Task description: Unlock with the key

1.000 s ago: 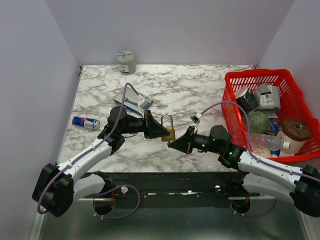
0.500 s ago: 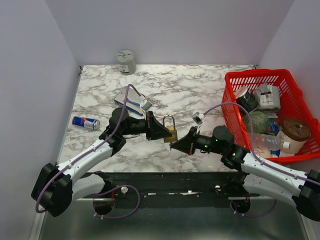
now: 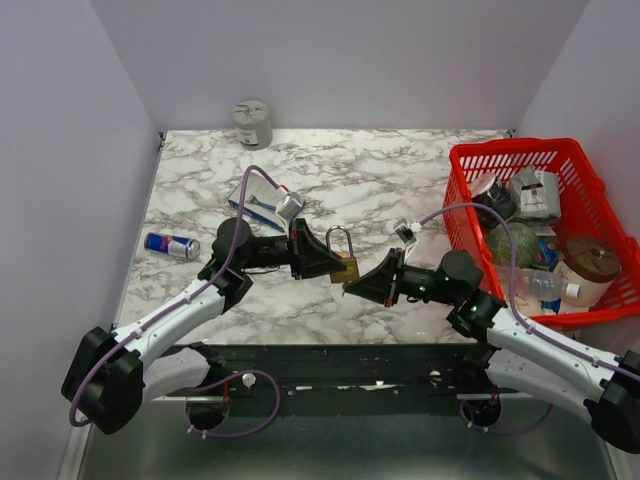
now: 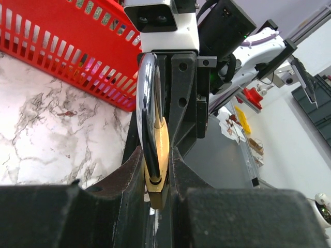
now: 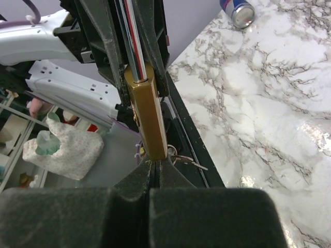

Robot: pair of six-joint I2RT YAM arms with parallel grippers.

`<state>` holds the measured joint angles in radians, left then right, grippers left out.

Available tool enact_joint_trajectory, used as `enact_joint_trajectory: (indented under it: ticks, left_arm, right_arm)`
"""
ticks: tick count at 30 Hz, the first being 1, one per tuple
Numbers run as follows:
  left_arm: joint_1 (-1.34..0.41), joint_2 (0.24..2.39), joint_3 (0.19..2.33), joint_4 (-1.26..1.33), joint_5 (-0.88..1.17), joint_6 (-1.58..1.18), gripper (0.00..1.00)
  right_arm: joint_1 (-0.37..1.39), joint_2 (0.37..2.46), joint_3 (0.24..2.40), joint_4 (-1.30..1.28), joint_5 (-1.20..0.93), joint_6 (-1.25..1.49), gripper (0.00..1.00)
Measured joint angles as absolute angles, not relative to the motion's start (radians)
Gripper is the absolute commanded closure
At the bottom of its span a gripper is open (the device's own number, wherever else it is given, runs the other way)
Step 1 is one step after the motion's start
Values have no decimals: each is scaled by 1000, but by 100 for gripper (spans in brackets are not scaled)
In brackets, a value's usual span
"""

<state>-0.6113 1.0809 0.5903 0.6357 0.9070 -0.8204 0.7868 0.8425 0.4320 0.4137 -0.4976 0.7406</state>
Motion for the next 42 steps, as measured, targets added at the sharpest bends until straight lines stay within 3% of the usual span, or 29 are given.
enact_joint_trajectory:
  ticks: [27,42]
  left_arm:
    - [-738,1052,663,886,938,-956,100]
    - [-847,1072,745,892,937,-936,100]
  right_arm:
    - [746,778,460,639,-762,897,99]
    - [746,751,485,713,-868,963,99]
